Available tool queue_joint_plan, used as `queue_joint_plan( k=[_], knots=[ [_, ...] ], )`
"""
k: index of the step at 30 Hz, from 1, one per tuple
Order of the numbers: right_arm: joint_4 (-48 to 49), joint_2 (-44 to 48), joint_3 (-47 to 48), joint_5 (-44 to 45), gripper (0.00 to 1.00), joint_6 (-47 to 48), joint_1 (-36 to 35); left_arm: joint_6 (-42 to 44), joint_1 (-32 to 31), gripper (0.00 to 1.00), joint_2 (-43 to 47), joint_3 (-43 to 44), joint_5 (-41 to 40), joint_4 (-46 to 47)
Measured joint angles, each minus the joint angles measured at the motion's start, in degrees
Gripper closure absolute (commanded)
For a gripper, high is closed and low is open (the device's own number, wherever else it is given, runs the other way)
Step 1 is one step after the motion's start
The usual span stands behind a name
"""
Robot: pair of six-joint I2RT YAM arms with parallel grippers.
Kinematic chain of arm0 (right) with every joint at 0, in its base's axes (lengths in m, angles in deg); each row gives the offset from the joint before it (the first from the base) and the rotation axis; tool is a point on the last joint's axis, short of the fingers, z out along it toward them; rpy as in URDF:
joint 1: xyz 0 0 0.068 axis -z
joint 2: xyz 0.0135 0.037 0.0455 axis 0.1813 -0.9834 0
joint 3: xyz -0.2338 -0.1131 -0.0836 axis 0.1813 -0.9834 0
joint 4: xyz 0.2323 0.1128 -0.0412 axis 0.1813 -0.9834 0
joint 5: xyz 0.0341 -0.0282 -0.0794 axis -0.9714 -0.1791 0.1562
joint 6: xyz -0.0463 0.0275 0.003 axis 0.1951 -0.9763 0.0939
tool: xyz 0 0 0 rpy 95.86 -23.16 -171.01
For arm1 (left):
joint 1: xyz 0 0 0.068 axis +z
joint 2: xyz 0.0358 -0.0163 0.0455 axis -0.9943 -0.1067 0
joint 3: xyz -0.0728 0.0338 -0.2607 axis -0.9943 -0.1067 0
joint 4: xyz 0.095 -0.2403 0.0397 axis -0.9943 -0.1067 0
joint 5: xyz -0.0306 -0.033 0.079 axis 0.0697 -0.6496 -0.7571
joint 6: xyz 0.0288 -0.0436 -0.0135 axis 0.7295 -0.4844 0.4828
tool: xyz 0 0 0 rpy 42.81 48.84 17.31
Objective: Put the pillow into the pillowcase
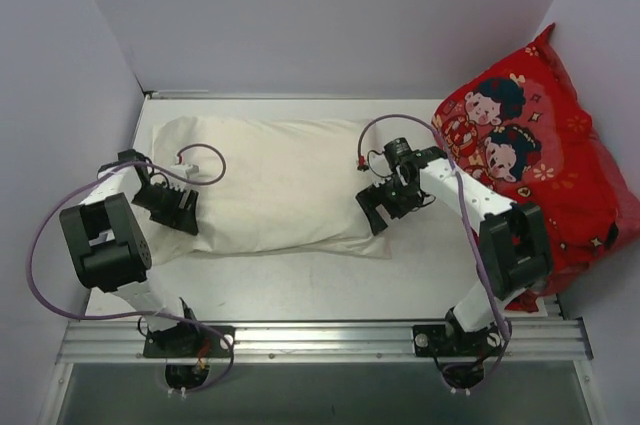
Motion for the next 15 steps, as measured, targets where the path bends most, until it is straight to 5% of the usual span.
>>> queue_joint_plan(
  k=[6, 10, 15],
  knots=[
    [-2.2, -0.5, 1.1, 1.2, 0.10, 2.0, 7.9, -8.2, -6.2, 0.21, -10.5, 7.5, -1.0, 3.4],
    [-4.0, -3.6, 6.2, 1.4, 0.06, 2.4, 16.1, -13.9, -13.1, 0.03, -11.1, 11.1, -0.7, 7.5],
    [-5.3, -1.8, 13.1, -0.1, 0.00, 2.4, 22.6, -18.7, -14.0, 0.03, -8.9, 13.5, 1.6, 7.8]
  ],
)
